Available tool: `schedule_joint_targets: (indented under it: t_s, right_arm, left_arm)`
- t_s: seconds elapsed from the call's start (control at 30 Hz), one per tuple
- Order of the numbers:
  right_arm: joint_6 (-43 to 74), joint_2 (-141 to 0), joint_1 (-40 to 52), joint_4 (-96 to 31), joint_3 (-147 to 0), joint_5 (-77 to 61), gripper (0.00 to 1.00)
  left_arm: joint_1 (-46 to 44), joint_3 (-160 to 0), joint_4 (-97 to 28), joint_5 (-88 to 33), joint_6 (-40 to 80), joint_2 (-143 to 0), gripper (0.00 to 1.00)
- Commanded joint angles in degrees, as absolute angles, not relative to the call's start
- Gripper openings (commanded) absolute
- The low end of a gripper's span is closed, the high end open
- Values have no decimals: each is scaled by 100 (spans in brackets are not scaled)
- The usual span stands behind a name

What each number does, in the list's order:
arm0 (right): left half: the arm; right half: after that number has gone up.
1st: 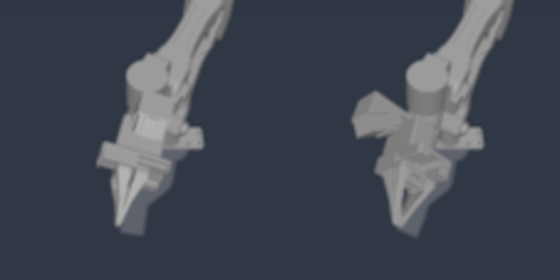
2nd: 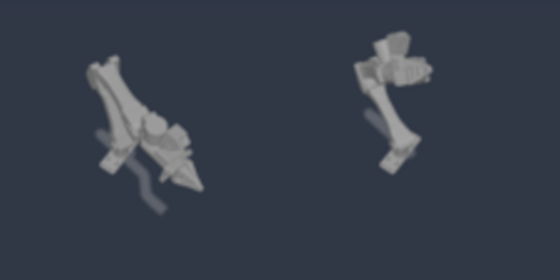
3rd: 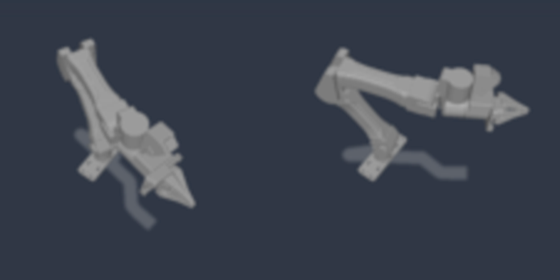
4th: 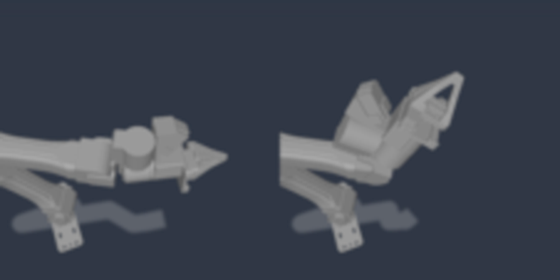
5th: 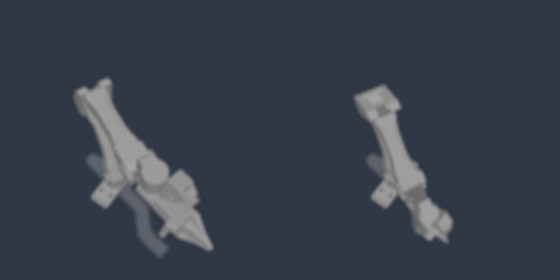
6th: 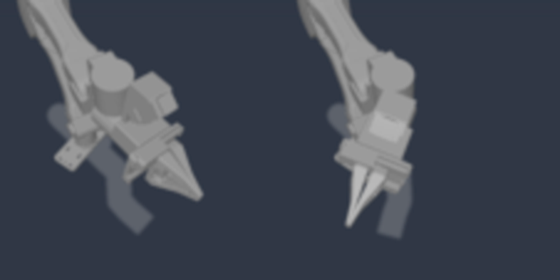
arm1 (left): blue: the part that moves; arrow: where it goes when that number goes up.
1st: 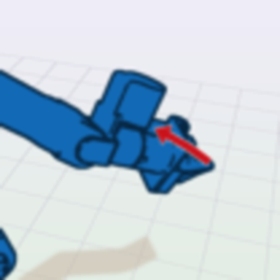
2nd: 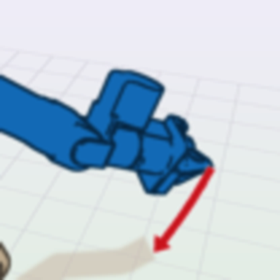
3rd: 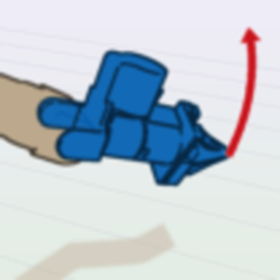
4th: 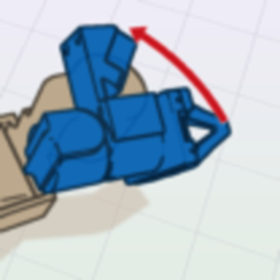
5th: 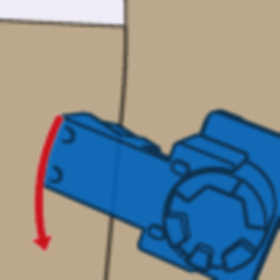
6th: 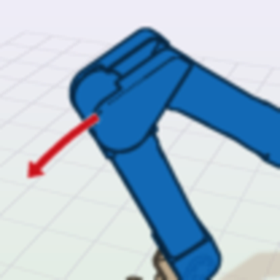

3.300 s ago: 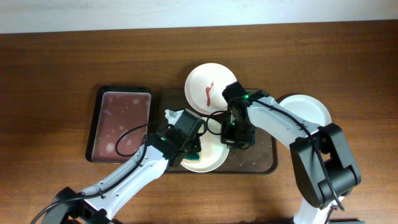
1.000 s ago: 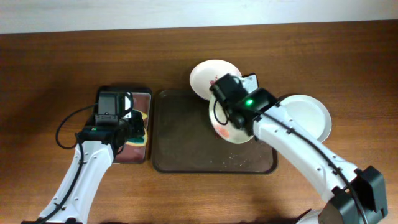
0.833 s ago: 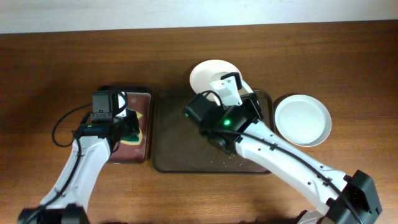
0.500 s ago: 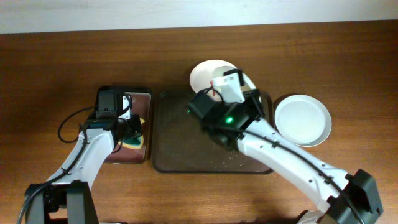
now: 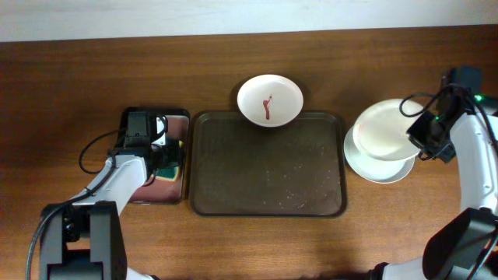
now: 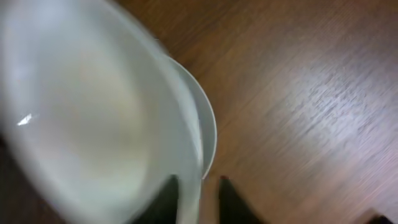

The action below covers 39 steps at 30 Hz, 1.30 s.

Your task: Clean dirty plates on tray and stack at the side

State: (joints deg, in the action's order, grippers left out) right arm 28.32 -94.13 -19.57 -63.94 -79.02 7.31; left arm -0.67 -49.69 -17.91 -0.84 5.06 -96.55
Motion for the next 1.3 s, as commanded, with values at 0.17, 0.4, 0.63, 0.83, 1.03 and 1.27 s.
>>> schedule_joint_targets:
  t_s: [0.17,0.4,0.63,0.83,1.03,1.27]
  right_arm:
    - [2445,-9317,-1979,-6711,-7977,156,33]
    - [939,-9314,-991,-5693,-7983,-1907,61]
    - [1857,-9776,646,-4073,-7983,-1474,67]
    - [2869,-10696,1061,-3426,-7983,-1450,66]
    - [3997,-11469,1203,-2910,-7983,-1605,64]
    - [4252,-11620,1435,-3444,-7983,-1409,27]
  left_arm:
    - [-47,-4963,-2355,-69,462,-9719,11]
    - [-45,-5181,-2342,-67,462,-9376,67]
    - [-47,-4858,-2751,-71,467,-9378,58]
    - [-47,-4755,-2751,-69,464,-9378,9]
    - [-47,-4755,-2753,-69,464,-9378,53]
    - [-47,-4755,-2753,-69,464,-9378,51]
